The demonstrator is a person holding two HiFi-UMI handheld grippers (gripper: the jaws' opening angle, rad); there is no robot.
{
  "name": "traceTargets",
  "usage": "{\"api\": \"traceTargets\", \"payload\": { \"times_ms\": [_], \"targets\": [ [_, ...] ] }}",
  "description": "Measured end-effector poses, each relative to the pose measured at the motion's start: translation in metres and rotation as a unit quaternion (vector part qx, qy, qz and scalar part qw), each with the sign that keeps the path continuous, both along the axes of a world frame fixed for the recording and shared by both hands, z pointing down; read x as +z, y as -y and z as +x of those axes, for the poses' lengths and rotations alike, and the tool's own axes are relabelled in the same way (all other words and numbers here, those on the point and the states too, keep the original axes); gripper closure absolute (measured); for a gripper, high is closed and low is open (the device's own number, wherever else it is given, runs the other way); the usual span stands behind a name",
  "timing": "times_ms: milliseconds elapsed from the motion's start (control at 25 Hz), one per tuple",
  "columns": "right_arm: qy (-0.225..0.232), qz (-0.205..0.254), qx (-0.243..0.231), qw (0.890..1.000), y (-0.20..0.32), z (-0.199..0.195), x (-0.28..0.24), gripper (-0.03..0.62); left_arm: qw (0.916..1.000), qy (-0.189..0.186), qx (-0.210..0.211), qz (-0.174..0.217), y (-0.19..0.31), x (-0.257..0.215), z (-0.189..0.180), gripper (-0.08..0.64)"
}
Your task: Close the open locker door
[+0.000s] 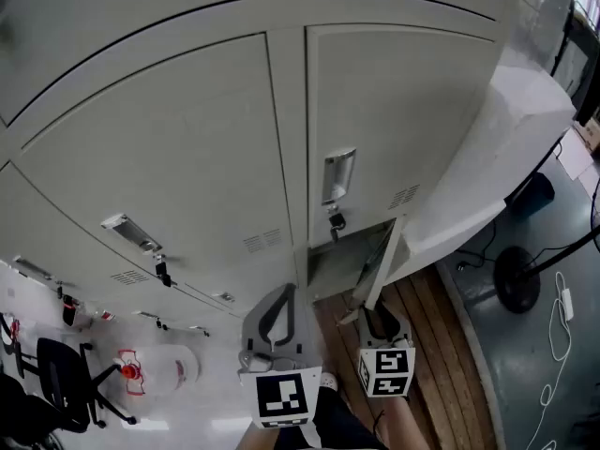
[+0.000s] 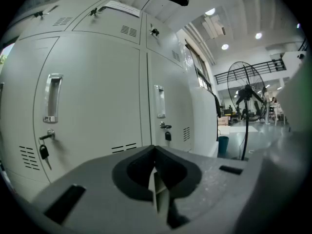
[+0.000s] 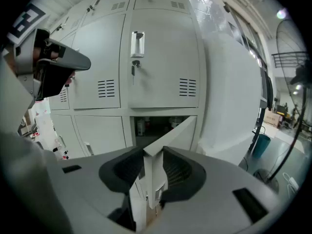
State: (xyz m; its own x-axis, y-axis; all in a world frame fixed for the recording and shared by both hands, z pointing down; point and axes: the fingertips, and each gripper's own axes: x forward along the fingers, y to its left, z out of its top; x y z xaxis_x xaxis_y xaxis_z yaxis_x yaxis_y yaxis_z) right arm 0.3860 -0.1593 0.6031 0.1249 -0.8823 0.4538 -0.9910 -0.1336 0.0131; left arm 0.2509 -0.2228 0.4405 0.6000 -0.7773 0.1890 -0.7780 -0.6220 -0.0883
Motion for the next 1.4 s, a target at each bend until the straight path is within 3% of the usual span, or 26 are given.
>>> {"api": "traceTargets", "payload": {
  "times_ms": [480, 1400],
  "targets": [
    [-0.024, -0.002, -0.055, 0.998, 0.052, -0.037, 0.000, 0.482, 0.9981, 0.001, -0.062, 0.000, 0.024, 0.000, -0.048, 0.558],
    [-0.013, 0.019, -0.109, 0.994, 0.127, -0.058, 0.000, 0.499, 0.9925, 0.008, -0.122, -0.002, 0.055, 0.005, -0.079, 0.558]
  ]
}}
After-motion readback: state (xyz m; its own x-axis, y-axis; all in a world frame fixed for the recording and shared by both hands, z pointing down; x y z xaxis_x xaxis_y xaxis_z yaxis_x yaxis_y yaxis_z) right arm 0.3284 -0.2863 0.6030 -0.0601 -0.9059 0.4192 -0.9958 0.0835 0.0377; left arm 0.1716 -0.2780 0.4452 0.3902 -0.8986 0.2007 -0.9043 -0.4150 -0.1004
